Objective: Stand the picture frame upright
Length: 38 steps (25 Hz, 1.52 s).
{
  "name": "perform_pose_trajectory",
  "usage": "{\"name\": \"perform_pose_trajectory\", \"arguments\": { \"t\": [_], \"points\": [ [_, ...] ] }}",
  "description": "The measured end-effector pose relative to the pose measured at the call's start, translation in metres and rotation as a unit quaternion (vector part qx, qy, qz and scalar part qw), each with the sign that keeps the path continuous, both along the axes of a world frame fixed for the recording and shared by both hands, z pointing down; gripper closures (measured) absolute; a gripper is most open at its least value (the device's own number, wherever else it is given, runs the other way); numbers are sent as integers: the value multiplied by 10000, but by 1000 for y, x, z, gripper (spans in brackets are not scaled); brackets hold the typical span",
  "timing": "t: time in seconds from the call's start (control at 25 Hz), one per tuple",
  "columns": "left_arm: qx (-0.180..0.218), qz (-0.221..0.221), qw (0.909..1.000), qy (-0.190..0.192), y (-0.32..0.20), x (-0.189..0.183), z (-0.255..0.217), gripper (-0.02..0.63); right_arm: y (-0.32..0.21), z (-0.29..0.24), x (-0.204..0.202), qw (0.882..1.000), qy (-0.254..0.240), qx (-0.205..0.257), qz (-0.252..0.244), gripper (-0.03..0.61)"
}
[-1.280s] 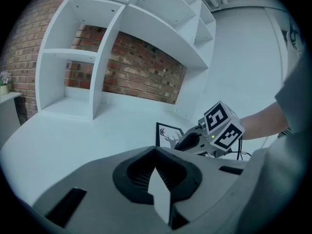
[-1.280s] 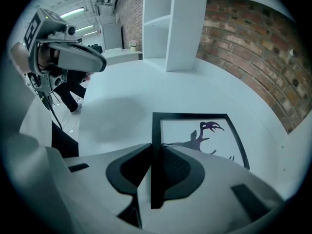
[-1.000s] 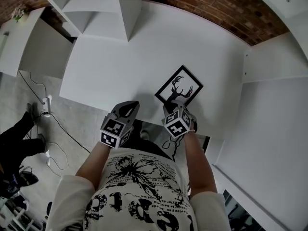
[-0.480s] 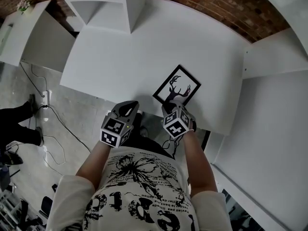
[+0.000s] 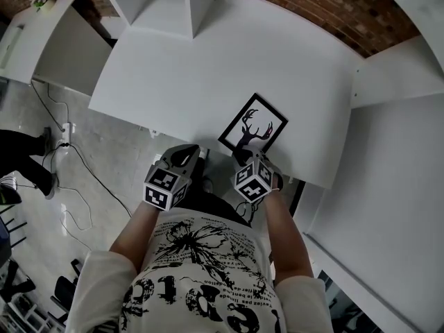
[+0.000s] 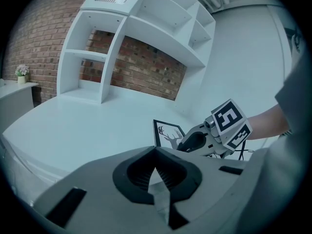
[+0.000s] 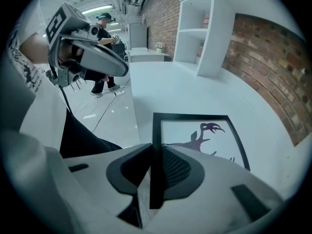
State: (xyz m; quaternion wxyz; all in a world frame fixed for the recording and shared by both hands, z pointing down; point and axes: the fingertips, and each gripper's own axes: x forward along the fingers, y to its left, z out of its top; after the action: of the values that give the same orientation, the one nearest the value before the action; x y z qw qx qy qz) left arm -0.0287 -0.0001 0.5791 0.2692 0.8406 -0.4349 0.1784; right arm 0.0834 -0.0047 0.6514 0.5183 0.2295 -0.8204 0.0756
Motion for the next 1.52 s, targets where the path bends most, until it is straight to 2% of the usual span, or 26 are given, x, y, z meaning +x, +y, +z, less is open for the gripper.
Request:
{"name": "perform_pose_trajectory", "arguments": {
  "t": [0.64,0.76,0.96,1.04,1.16,1.32,1.36,1.4,1.48,1.52],
  "points": [
    [-313,-41,9993,218,40,7,17,606,62,-3,2,9952,139,-41,-972,505],
    [-576,-39,9973,457,43,17,29,606,70,-3,8,9919,153,-46,-1262,505],
    [-1088,-148,9873,1149,55,27,46,606,93,-5,7,9890,214,-76,-1459,505],
    [-1269,-299,9800,1506,54,29,50,604,100,-4,7,9882,227,-84,-1515,505],
    [-1539,-519,9628,2162,46,34,50,606,105,-4,9,9870,223,-93,-1589,505],
    [-1864,-609,9474,2530,40,41,64,579,112,-4,13,9861,178,-115,-1647,505],
    [-1965,-565,9405,2714,39,46,66,564,113,-3,14,9859,171,-114,-1660,505],
    [-2087,-510,9293,3005,39,53,65,539,113,-2,15,9857,163,-110,-1675,505],
    [-2274,-496,9014,3651,37,61,57,456,116,-2,16,9852,145,-102,-1702,505],
    [-2321,-525,8912,3862,35,63,54,416,117,-2,16,9851,136,-101,-1711,505]
  ]
}}
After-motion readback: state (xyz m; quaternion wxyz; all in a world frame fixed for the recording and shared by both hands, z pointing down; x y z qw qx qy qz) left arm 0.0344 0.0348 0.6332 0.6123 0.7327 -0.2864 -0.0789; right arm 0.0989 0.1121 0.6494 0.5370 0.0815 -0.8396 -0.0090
